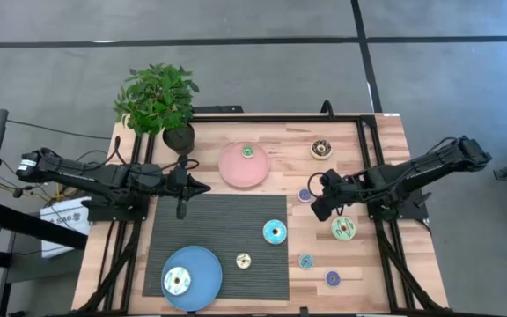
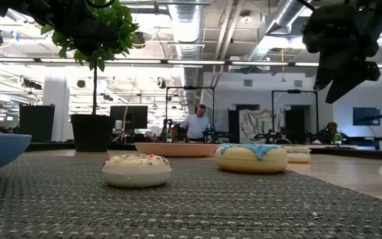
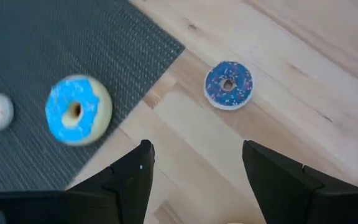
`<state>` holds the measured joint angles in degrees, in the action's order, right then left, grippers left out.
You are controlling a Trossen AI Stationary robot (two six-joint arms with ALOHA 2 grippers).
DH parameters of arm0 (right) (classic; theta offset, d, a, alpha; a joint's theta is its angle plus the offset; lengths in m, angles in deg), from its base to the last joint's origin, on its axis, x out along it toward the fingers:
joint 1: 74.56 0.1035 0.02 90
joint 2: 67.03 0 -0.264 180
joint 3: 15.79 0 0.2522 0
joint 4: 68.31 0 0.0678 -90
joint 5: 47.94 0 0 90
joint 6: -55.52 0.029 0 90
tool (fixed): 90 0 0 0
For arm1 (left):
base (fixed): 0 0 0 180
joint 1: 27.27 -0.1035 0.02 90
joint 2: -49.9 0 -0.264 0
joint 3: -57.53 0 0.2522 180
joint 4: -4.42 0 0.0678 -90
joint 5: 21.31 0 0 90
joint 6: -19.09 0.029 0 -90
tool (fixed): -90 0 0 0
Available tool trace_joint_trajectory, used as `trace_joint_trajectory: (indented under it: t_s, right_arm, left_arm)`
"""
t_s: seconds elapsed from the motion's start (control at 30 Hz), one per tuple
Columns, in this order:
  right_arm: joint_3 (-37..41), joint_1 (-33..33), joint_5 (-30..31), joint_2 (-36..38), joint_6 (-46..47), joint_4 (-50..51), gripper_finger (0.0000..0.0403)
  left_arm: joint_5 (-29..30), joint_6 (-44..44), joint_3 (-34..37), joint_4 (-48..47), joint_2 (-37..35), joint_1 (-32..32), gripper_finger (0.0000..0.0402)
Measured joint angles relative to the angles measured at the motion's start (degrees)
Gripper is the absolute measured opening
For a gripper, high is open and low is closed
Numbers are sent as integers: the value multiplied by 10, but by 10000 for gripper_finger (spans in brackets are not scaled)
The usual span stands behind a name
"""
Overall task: Pick & Place donuts
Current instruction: Put the big blue donut on the blue plate
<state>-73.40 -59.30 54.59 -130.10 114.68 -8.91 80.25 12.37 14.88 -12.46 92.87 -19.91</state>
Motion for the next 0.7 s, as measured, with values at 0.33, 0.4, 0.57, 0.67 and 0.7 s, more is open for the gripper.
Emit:
trace_joint_trajectory:
  t_s: [0.33, 0.4, 0.57, 0.67, 0.7]
  right_arm:
    - [0, 0, -5, 16, 17, 3, 226]
    - [0, 0, -5, 27, 5, 3, 216]
    - [0, 0, -4, 55, -45, 6, 171]
    - [0, 0, -4, 72, -82, 6, 125]
    - [0, 0, -4, 76, -94, 7, 107]
  left_arm:
    - [2, 0, 0, 0, 0, 0, 0]
    - [2, 0, 0, 1, 0, 0, 0]
    - [3, 0, 0, 1, 0, 0, 0]
    - [3, -8, 0, 13, 11, 1, 0]
    - [3, -13, -4, 12, 18, 2, 0]
